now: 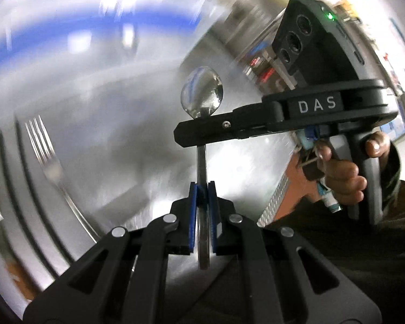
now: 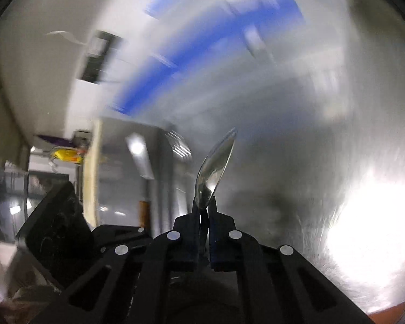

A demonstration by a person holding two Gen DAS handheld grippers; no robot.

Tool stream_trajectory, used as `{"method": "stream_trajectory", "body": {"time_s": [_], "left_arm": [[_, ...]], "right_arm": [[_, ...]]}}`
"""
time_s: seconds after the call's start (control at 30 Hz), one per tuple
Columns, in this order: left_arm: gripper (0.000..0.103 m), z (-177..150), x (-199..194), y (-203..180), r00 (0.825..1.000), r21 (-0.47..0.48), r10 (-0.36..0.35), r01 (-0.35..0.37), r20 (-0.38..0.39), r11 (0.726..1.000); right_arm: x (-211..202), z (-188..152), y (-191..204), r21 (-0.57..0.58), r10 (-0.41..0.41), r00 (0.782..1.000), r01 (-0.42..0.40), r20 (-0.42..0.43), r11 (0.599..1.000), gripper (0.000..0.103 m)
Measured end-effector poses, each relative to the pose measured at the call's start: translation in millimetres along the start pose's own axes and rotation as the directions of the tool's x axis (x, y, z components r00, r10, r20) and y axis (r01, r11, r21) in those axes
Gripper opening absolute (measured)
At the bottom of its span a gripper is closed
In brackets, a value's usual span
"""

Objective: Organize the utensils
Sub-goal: 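Carry the spoon into the clear box and open the right tool, then grasp the steel fork by its handle with the right tool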

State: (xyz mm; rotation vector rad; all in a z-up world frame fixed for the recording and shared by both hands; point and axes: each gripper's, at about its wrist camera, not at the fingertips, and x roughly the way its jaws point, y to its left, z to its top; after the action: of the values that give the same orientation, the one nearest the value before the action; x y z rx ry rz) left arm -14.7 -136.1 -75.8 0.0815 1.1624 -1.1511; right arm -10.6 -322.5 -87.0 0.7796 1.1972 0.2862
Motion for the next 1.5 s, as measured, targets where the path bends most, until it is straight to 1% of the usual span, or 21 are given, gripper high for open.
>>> {"method": "stream_trajectory", "body": {"time_s": [0.13, 0.2, 0.3, 0.37, 0.43, 0.6, 0.73, 0.8, 0.9, 0.97, 1.07, 1.13, 1.17, 1.2, 1.23, 1.3, 1.33, 1.37, 1.4, 1.43, 1.5], "left_arm": [[0.007, 48, -57, -21, 0.987, 0.126, 0.044, -0.064, 0.155, 0.990], [0.007, 89, -80, -19, 0.970, 0.161, 0.099, -0.137, 0.222, 0.977], [0.007, 149, -90, 3, 0.958, 0.123, 0.162, -0.195, 0.237, 0.973], [0.007, 185, -82, 28, 0.967, 0.050, 0.175, -0.187, 0.184, 0.981], [0.007, 212, -62, 61, 0.980, -0.058, 0.170, -0.164, 0.103, 0.985], [0.007, 227, 10, 129, 0.980, -0.232, 0.164, -0.185, -0.109, 0.955], [0.007, 216, 51, 173, 0.965, -0.397, 0.076, -0.175, -0.252, 0.901], [0.007, 218, 55, 187, 0.962, -0.457, 0.047, -0.170, -0.268, 0.873], [0.007, 221, 64, 202, 0.937, -0.466, 0.112, -0.266, -0.331, 0.844], [0.007, 216, 73, 208, 0.922, -0.469, 0.116, -0.293, -0.370, 0.833], [0.007, 212, 72, 207, 0.922, -0.484, 0.095, -0.282, -0.375, 0.829], [0.017, 215, 56, 193, 0.937, -0.470, 0.110, -0.265, -0.331, 0.842], [0.035, 215, 39, 183, 0.952, -0.450, 0.128, -0.248, -0.280, 0.858], [0.054, 213, 24, 172, 0.962, -0.437, 0.143, -0.235, -0.233, 0.868], [0.058, 210, 2, 161, 0.974, -0.426, 0.158, -0.214, -0.162, 0.879], [0.058, 193, -53, 135, 0.987, -0.398, 0.161, -0.145, 0.008, 0.906], [0.059, 184, -79, 125, 0.984, -0.386, 0.155, -0.110, 0.087, 0.916], [0.059, 163, -112, 112, 0.970, -0.373, 0.165, -0.088, 0.178, 0.924], [0.059, 150, -131, 103, 0.956, -0.366, 0.182, -0.088, 0.229, 0.926], [0.060, 134, -148, 97, 0.941, -0.367, 0.206, -0.097, 0.269, 0.925], [0.075, 90, -177, 93, 0.900, -0.410, 0.284, -0.134, 0.331, 0.902]], "right_arm": [[-45, 44, 55, -0.161, 0.030, 0.995, -0.014, 0.098, 0.987, 0.007], [-60, 82, 89, -0.258, 0.001, 0.988, 0.039, 0.155, 0.965, 0.006], [-59, 145, 119, -0.326, -0.085, 0.974, 0.151, 0.209, 0.933, 0.007], [-36, 193, 128, -0.325, -0.174, 0.969, 0.224, 0.177, 0.919, 0.007], [-9, 226, 115, -0.298, -0.236, 0.965, 0.261, 0.118, 0.918, 0.008], [74, 262, 57, -0.223, -0.340, 0.938, 0.318, -0.072, 0.922, 0.008], [126, 274, 6, -0.122, -0.329, 0.921, 0.309, -0.210, 0.943, 0.007], [145, 278, -9, -0.103, -0.347, 0.904, 0.331, -0.250, 0.938, 0.007], [164, 283, -21, -0.113, -0.407, 0.869, 0.392, -0.280, 0.913, 0.007], [172, 282, -24, -0.103, -0.400, 0.860, 0.389, -0.316, 0.916, 0.007], [174, 278, -16, -0.159, -0.440, 0.843, 0.411, -0.308, 0.898, 0.011], [169, 278, -3, -0.184, -0.444, 0.843, 0.405, -0.304, 0.895, 0.024], [156, 276, 7, -0.196, -0.443, 0.853, 0.401, -0.276, 0.895, 0.030], [133, 270, 24, -0.229, -0.430, 0.877, 0.382, -0.215, 0.895, 0.030], [116, 265, 33, -0.248, -0.408, 0.896, 0.361, -0.177, 0.899, 0.030], [67, 235, 66, -0.312, -0.302, 0.950, 0.264, -0.081, 0.913, 0.031], [43, 211, 83, -0.359, -0.231, 0.971, 0.197, -0.055, 0.912, 0.031], [30, 192, 94, -0.392, -0.188, 0.981, 0.155, -0.047, 0.907, 0.031], [17, 158, 109, -0.445, -0.138, 0.989, 0.103, -0.048, 0.890, 0.033], [15, 133, 116, -0.476, -0.117, 0.991, 0.076, -0.057, 0.876, 0.036], [36, 81, 120, -0.504, -0.146, 0.984, 0.076, -0.102, 0.860, 0.040]]}}
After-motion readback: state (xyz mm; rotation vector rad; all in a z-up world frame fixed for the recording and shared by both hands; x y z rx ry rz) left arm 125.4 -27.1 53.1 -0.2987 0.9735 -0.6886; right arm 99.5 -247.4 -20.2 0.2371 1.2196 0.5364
